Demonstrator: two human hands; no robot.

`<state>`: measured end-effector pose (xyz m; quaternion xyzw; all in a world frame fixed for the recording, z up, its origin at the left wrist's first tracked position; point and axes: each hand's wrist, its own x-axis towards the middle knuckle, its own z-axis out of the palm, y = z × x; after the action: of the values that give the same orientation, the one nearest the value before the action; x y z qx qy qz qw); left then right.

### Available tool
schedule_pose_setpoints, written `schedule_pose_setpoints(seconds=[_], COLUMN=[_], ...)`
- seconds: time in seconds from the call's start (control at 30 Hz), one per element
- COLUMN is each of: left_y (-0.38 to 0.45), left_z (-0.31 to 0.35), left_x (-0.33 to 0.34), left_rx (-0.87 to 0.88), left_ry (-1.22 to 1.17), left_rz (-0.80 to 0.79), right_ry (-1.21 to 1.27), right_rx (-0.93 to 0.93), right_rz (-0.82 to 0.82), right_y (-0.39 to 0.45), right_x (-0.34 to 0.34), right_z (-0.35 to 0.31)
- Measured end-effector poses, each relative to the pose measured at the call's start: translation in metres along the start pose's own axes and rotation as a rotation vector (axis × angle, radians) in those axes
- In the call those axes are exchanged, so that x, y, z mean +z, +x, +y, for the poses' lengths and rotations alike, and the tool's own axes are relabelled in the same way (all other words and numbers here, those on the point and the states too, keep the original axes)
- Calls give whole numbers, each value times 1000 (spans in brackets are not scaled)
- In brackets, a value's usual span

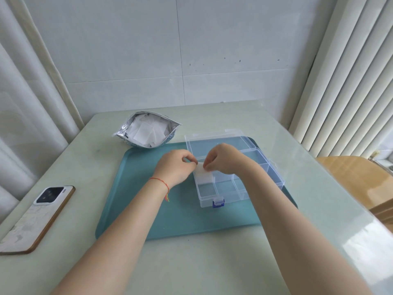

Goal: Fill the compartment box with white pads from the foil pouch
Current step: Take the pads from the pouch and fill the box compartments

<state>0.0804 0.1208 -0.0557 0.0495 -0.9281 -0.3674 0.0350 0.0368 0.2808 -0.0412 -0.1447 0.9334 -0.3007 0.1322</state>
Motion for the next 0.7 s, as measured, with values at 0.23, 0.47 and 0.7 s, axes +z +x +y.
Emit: schedule_pose_setpoints(seconds=[0.23,0.47,0.7], left_y=[1,1,2], left_z=[14,15,15], left_x=[-2,2,4], left_rx=[157,164,151], left_ry=[440,499,446], left_rz=[-2,-25,-3], right_ry=[-57,-78,-98], right_rx=[41,49,40], right_rz=[47,49,18], right_y=[3,7,10], right_x=[-7,-3,1], right_z=[3,2,1])
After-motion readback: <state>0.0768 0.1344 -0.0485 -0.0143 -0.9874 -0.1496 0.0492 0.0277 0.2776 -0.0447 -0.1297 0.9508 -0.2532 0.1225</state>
